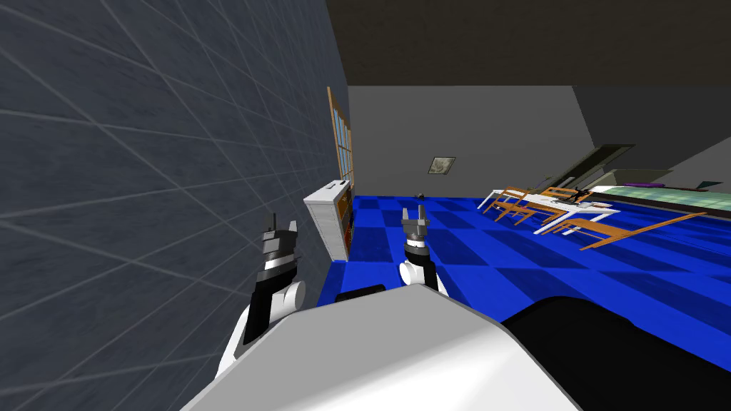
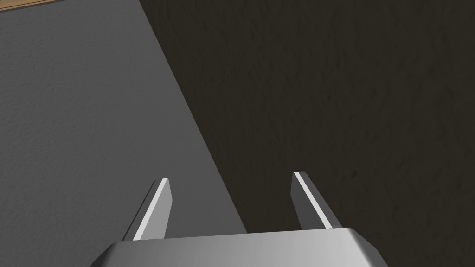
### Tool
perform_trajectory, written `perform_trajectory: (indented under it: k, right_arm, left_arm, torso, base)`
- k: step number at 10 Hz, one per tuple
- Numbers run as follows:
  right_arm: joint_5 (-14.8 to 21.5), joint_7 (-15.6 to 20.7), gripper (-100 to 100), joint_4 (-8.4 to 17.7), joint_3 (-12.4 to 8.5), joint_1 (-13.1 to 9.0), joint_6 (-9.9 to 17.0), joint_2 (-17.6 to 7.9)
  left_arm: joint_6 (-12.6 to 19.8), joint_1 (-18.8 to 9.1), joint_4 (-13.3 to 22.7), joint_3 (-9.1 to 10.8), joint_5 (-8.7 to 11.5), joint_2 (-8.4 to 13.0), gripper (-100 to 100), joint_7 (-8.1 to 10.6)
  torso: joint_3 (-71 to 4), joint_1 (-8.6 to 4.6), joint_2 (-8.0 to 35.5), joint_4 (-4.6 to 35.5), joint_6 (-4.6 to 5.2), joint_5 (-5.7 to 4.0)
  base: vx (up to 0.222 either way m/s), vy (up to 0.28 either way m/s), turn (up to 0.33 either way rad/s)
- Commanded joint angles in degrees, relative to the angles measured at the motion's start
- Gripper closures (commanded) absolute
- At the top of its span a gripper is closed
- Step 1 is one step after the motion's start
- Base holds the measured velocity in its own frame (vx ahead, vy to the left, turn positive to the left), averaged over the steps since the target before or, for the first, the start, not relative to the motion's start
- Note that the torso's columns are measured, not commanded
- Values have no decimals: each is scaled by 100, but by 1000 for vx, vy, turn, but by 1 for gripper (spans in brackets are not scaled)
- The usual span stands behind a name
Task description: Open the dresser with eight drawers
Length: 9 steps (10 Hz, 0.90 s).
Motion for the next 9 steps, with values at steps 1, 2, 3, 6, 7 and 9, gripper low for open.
perform_trajectory:
  k: [1,2,3,6,7,9]
  right_arm:
    - [0,0,0,0,0,0,0,0]
    - [0,0,0,0,0,0,0,0]
    - [0,0,0,-1,0,0,0,0]
    - [0,0,0,-1,0,0,0,0]
    - [0,0,0,-2,0,0,0,0]
    - [0,0,0,-2,0,0,-1,0]
  left_arm:
    - [0,0,0,0,0,0,0,0]
    - [0,0,0,0,0,0,0,0]
    - [0,0,-1,0,0,0,0,0]
    - [0,0,-1,0,0,0,0,0]
    - [-1,0,-1,0,0,0,0,0]
    - [-1,0,-2,0,0,0,0,0]
  torso:
    - [-467,0,232,235,0,0]
    - [-1200,0,597,600,0,0]
    - [-2014,0,1003,1006,0,0]
    - [-4536,0,2269,2268,0,0]
    - [-5381,0,2692,2691,0,0]
    - [-7073,0,3539,3537,0,0]
  base:
    - [0,0,0]
    - [0,0,0]
    - [0,0,0]
    - [0,0,0]
    - [0,0,0]
    - [0,0,0]
